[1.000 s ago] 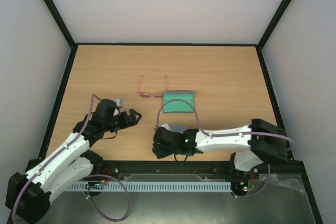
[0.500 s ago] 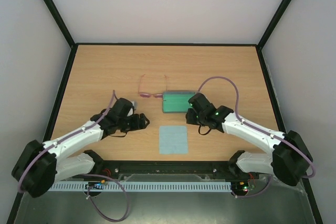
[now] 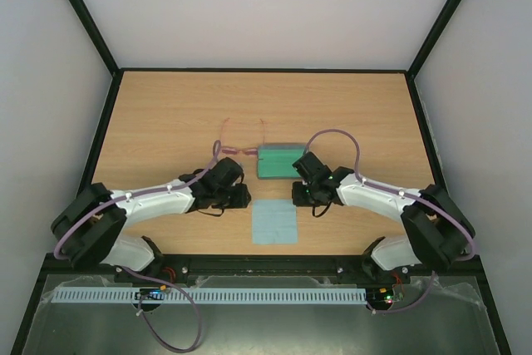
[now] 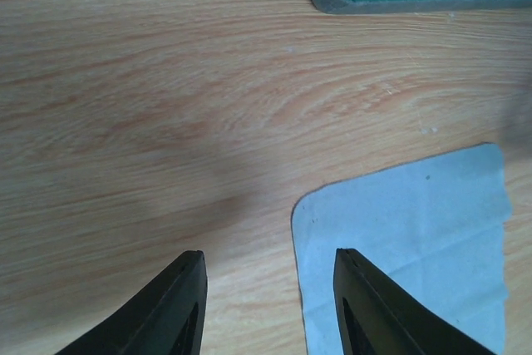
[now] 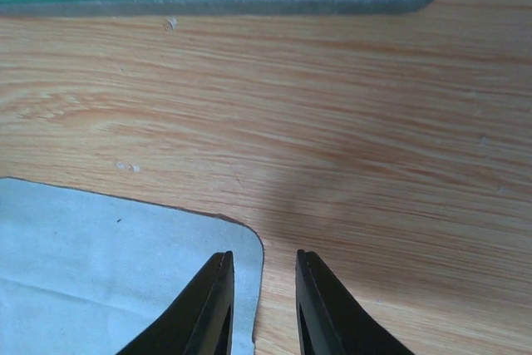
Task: Organize the sunglasses
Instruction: Move the glasses cleaning cloth to the center of the board, then fold the glasses cleaning cloth at the center of the board.
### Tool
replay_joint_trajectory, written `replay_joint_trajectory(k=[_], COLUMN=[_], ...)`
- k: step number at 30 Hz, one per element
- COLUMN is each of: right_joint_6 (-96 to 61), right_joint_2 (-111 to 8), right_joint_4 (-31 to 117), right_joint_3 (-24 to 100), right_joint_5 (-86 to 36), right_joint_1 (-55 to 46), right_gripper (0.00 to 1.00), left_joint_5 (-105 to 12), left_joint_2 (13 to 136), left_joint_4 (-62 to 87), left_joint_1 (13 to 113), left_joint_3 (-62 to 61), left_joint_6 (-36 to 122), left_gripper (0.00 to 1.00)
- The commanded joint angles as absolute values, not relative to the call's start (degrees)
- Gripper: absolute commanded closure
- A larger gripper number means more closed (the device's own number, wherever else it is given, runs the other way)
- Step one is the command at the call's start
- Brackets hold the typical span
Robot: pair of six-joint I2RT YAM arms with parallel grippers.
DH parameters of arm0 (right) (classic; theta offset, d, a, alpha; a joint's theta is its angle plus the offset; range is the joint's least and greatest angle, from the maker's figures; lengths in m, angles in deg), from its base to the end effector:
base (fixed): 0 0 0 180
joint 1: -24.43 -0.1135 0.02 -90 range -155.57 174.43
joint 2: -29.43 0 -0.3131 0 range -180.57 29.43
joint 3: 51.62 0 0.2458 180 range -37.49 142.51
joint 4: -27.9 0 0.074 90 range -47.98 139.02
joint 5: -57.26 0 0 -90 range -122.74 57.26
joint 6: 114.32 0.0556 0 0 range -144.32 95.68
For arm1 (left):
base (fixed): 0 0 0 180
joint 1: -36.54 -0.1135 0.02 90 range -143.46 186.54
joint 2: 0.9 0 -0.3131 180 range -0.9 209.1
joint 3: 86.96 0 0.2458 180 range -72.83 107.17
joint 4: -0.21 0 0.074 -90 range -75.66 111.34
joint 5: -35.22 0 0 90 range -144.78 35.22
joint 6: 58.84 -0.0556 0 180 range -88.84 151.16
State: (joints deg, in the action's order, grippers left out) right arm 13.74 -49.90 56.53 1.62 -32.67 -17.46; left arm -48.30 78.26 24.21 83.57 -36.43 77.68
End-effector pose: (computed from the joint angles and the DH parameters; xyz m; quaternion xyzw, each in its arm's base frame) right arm 0.1917 0.1721 0.2073 -0.0320 0.9524 0.1951 0.2318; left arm 0.1694 -0.1911 0.2005 0.0223 0.9457 -0.2697 0.1800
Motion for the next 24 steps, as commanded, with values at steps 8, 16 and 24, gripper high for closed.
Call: replay_joint_trajectory(k=[8,16,24], right_joint_6=[12.4,12.6,12.4], right_joint_2=[-52.8,-54.8,-57.0], right_joint_4=[55.9,55.7,56.9], right_joint_3=[-0.1,0.6,2.5], right_joint_5=[-31.5,-33.2,-35.1], right_joint_1=[-19.0,-20.1,-20.3], right_gripper=[0.81,0.8,0.8], left_joint_5=[-51.8,-52.0,-52.2], left_joint_2=[82.9,82.4,82.1], left_joint_4=[22.3,22.8,23.1], left_joint_1=[85.9,86.1,86.1], left_joint_3=[-34.1,-34.3,-34.4], left_joint_6=[78.6,78.7,78.7], left_gripper=[0.56,0.56,0.56])
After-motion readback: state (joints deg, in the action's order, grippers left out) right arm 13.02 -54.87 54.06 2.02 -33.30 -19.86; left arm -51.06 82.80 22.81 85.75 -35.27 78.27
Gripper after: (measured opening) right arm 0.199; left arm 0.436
